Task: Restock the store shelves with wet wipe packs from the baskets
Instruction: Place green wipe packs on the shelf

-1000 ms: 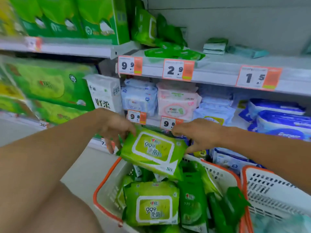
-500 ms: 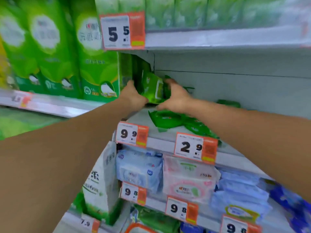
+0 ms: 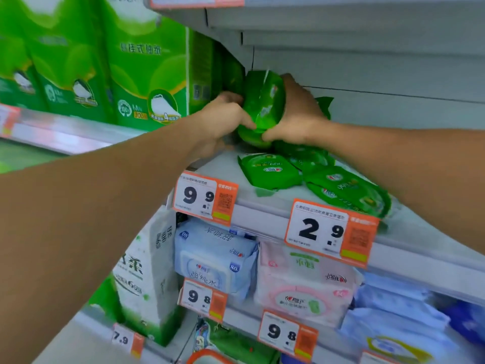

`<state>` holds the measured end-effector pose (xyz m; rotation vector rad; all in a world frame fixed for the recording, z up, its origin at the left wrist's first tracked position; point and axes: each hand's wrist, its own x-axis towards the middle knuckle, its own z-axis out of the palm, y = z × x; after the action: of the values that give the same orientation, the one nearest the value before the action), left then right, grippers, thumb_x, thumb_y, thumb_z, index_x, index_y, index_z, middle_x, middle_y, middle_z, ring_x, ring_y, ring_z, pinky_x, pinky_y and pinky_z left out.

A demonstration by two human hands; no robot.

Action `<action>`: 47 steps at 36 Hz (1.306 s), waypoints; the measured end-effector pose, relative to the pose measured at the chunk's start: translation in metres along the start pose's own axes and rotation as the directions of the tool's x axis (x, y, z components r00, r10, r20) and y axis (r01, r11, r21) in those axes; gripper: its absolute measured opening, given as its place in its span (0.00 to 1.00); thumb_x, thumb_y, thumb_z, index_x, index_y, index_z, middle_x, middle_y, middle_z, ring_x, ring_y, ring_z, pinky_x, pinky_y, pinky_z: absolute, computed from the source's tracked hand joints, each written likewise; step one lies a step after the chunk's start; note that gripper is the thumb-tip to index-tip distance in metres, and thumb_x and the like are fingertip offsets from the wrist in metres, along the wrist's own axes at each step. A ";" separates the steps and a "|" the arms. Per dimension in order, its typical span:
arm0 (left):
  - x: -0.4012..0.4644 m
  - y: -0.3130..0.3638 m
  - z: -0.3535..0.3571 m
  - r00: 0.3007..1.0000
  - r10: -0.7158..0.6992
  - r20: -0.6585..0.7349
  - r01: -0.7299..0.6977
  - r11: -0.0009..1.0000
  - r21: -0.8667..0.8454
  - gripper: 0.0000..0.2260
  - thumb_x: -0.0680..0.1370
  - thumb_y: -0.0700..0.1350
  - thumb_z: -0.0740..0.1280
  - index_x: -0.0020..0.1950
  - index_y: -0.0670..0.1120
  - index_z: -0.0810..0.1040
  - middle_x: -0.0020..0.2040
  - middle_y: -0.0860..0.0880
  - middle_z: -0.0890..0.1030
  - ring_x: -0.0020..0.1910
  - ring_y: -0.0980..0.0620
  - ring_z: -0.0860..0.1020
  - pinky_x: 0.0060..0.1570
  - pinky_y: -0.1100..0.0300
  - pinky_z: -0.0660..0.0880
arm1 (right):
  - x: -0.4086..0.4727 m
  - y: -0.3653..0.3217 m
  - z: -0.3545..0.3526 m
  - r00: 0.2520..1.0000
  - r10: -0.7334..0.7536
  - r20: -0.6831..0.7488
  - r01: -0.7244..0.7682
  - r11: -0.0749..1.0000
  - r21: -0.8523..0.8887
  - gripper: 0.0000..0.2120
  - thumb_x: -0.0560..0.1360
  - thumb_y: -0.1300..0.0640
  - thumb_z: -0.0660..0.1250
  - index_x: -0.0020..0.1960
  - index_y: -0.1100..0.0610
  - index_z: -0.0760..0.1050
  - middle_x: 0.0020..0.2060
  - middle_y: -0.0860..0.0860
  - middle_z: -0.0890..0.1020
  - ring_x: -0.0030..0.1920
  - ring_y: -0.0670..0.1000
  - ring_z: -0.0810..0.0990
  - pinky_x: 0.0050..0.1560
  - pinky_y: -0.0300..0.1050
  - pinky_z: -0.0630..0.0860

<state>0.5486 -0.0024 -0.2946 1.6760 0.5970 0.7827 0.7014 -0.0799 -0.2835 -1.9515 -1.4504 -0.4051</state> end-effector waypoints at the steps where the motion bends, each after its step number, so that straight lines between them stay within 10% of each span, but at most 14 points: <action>1: -0.005 0.005 0.003 1.000 0.024 0.015 -0.023 0.998 -0.062 0.29 0.72 0.32 0.69 0.70 0.52 0.69 0.51 0.48 0.81 0.42 0.50 0.81 0.29 0.59 0.78 | -0.006 -0.004 -0.009 0.999 0.029 -0.035 -0.026 0.997 0.079 0.46 0.55 0.48 0.84 0.67 0.56 0.68 0.59 0.50 0.79 0.59 0.51 0.78 0.51 0.39 0.72; 4: -0.023 0.013 0.006 0.985 0.159 0.070 -0.149 0.981 -0.126 0.40 0.68 0.28 0.73 0.71 0.57 0.63 0.62 0.48 0.80 0.55 0.47 0.82 0.45 0.50 0.82 | -0.026 -0.022 -0.032 0.977 0.180 -0.112 -0.122 0.909 0.400 0.42 0.51 0.48 0.85 0.61 0.54 0.72 0.52 0.45 0.81 0.51 0.45 0.81 0.52 0.40 0.78; 9: -0.056 0.009 0.008 0.957 0.289 -0.001 -0.271 0.901 0.339 0.50 0.56 0.37 0.85 0.73 0.45 0.65 0.62 0.47 0.80 0.59 0.48 0.79 0.61 0.49 0.77 | -0.067 -0.047 -0.060 0.931 0.352 0.093 -0.293 0.574 0.765 0.41 0.46 0.51 0.83 0.57 0.59 0.77 0.43 0.54 0.87 0.41 0.54 0.87 0.41 0.65 0.83; 13: -0.085 0.019 0.022 0.934 0.358 -0.003 -0.301 0.788 0.537 0.52 0.51 0.53 0.86 0.71 0.49 0.65 0.59 0.51 0.78 0.60 0.49 0.76 0.63 0.53 0.73 | -0.105 -0.061 -0.083 0.904 0.409 0.125 -0.316 0.443 0.839 0.17 0.63 0.60 0.81 0.44 0.58 0.74 0.39 0.54 0.84 0.45 0.58 0.86 0.51 0.68 0.81; 18: -0.112 0.043 0.039 0.884 0.442 0.155 -0.444 0.687 0.576 0.52 0.58 0.44 0.85 0.76 0.50 0.60 0.61 0.49 0.78 0.57 0.48 0.78 0.61 0.54 0.74 | -0.139 -0.054 -0.113 0.890 0.431 0.148 -0.270 0.239 0.933 0.31 0.61 0.69 0.80 0.58 0.59 0.68 0.52 0.59 0.83 0.50 0.59 0.85 0.47 0.71 0.80; 27: -0.154 0.078 0.073 0.664 0.656 0.360 -0.715 0.414 0.563 0.48 0.63 0.45 0.83 0.77 0.48 0.61 0.68 0.48 0.75 0.64 0.47 0.76 0.63 0.48 0.73 | -0.206 -0.039 -0.171 0.940 0.338 -0.051 -0.094 0.399 0.912 0.46 0.59 0.71 0.81 0.68 0.52 0.63 0.60 0.55 0.80 0.55 0.60 0.84 0.41 0.64 0.83; 35: -0.212 0.120 0.084 0.689 0.537 0.487 -0.716 0.607 0.344 0.43 0.72 0.47 0.77 0.80 0.53 0.55 0.70 0.56 0.73 0.62 0.63 0.77 0.61 0.66 0.74 | -0.245 -0.047 -0.218 0.885 0.462 0.049 -0.172 0.228 0.958 0.28 0.69 0.55 0.78 0.66 0.55 0.70 0.53 0.53 0.84 0.49 0.60 0.86 0.43 0.60 0.83; 39: -0.232 0.135 0.095 0.769 0.420 0.483 -0.602 0.730 0.324 0.48 0.70 0.57 0.74 0.80 0.58 0.46 0.65 0.66 0.73 0.57 0.69 0.77 0.54 0.72 0.75 | -0.247 -0.059 -0.243 0.887 0.406 0.221 -0.378 0.362 0.852 0.19 0.71 0.39 0.74 0.58 0.47 0.81 0.49 0.46 0.87 0.45 0.47 0.87 0.41 0.45 0.83; 47: -0.254 0.065 0.102 0.946 -0.015 0.324 0.073 0.983 -0.166 0.33 0.65 0.45 0.76 0.69 0.42 0.72 0.55 0.38 0.84 0.50 0.39 0.84 0.47 0.44 0.82 | -0.273 -0.051 -0.235 0.796 0.342 0.500 -0.598 0.573 0.560 0.16 0.75 0.44 0.71 0.56 0.53 0.79 0.46 0.53 0.82 0.38 0.51 0.84 0.36 0.43 0.83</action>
<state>0.4603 -0.2697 -0.2941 1.5769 0.3246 0.4977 0.5943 -0.4271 -0.2586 -1.6862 -0.9516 0.6971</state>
